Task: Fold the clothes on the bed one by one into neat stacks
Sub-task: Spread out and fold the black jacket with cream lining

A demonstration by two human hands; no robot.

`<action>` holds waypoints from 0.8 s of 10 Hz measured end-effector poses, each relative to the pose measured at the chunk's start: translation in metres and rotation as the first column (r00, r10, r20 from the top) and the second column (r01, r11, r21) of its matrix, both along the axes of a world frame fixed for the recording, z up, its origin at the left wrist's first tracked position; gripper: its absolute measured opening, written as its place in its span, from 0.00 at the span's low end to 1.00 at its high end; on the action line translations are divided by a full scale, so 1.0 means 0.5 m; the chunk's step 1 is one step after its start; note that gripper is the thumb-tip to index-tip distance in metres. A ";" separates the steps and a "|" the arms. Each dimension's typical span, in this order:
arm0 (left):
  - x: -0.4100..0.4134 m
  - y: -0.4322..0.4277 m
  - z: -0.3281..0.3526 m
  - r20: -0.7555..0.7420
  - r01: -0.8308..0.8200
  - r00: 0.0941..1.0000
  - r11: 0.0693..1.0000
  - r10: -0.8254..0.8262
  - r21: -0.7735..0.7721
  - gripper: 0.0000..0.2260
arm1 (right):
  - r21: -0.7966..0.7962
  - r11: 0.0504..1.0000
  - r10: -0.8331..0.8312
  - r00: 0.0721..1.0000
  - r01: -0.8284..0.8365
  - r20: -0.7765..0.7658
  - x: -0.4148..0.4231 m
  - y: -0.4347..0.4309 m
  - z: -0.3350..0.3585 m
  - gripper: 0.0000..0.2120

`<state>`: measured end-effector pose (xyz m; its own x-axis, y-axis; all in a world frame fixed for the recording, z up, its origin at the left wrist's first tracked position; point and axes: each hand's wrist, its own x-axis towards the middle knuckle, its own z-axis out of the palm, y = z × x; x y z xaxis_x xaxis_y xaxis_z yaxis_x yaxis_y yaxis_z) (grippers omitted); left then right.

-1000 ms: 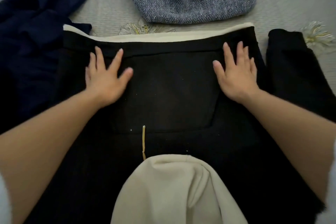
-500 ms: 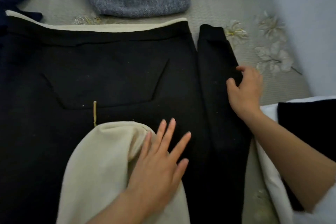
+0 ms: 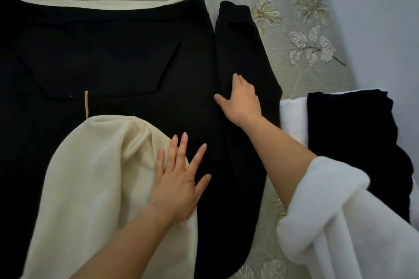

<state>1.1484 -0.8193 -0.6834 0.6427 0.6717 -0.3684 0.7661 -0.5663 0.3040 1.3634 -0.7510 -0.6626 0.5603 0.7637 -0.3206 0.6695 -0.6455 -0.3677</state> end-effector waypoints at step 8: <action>-0.049 -0.019 0.016 0.261 -0.260 0.902 0.916 0.343 -0.305 0.35 | -0.067 0.740 0.634 0.726 -0.670 -0.265 -0.214 0.054 0.039 0.24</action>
